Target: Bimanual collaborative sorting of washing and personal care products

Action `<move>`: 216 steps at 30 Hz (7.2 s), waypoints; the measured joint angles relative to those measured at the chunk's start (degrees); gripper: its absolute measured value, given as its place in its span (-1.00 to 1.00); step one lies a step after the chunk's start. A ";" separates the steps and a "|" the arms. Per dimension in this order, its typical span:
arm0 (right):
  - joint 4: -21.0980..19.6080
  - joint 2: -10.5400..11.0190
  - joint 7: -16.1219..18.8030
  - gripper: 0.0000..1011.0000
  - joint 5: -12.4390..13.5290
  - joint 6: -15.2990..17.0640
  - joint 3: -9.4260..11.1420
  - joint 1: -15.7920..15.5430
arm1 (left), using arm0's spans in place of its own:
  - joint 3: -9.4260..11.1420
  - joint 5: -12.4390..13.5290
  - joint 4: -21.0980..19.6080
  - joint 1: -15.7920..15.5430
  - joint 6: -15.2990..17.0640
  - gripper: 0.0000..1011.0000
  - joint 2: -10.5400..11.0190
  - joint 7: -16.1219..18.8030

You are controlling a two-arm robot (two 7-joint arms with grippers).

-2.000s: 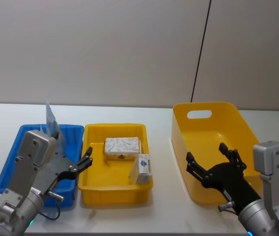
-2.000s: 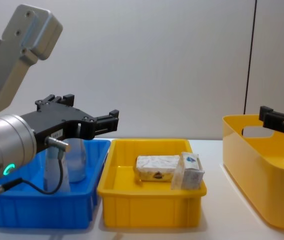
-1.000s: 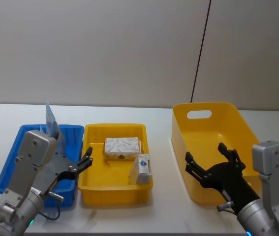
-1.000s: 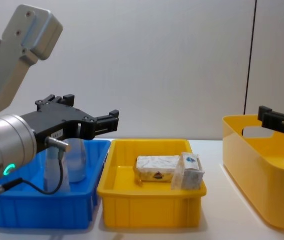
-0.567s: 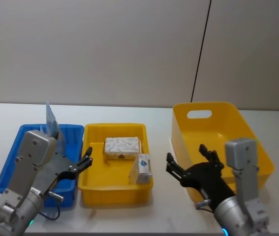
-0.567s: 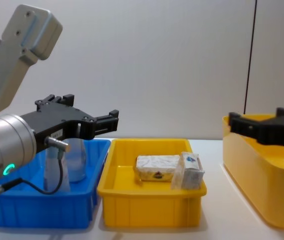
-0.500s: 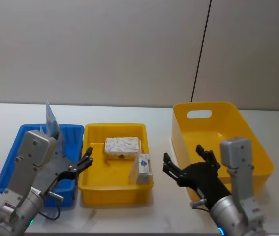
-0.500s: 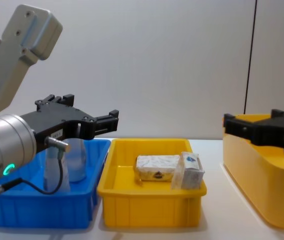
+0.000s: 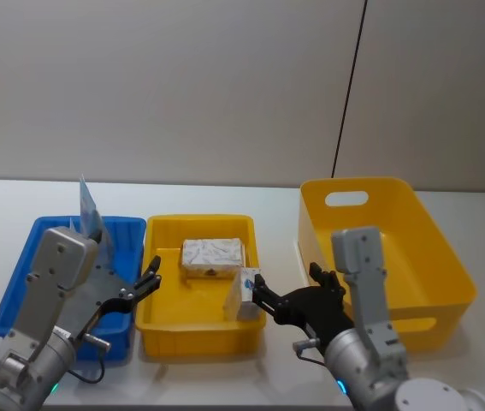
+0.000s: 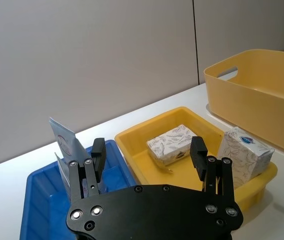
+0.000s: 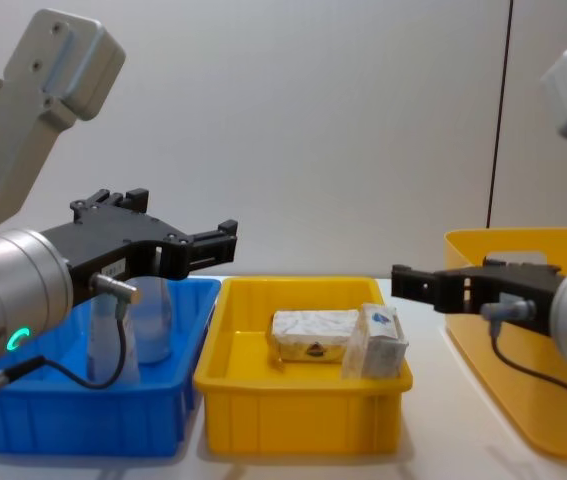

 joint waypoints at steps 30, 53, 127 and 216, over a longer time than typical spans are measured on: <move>14.94 -7.46 -0.08 0.99 -0.79 8.79 -1.67 10.92 | 0.00 0.00 0.00 0.00 0.00 0.98 0.00 0.00; 20.98 -10.33 0.39 0.92 -1.11 11.24 -1.03 14.64 | 0.00 0.00 0.00 0.00 0.00 0.98 0.00 0.00; 11.90 -9.14 -3.64 -0.62 -9.07 -4.23 3.87 14.16 | 0.00 0.00 0.00 0.00 0.00 0.98 0.00 0.00; 6.82 -2.65 4.54 0.99 -9.50 1.09 9.06 11.67 | -6.95 -2.37 2.62 1.78 10.07 0.98 -2.70 5.34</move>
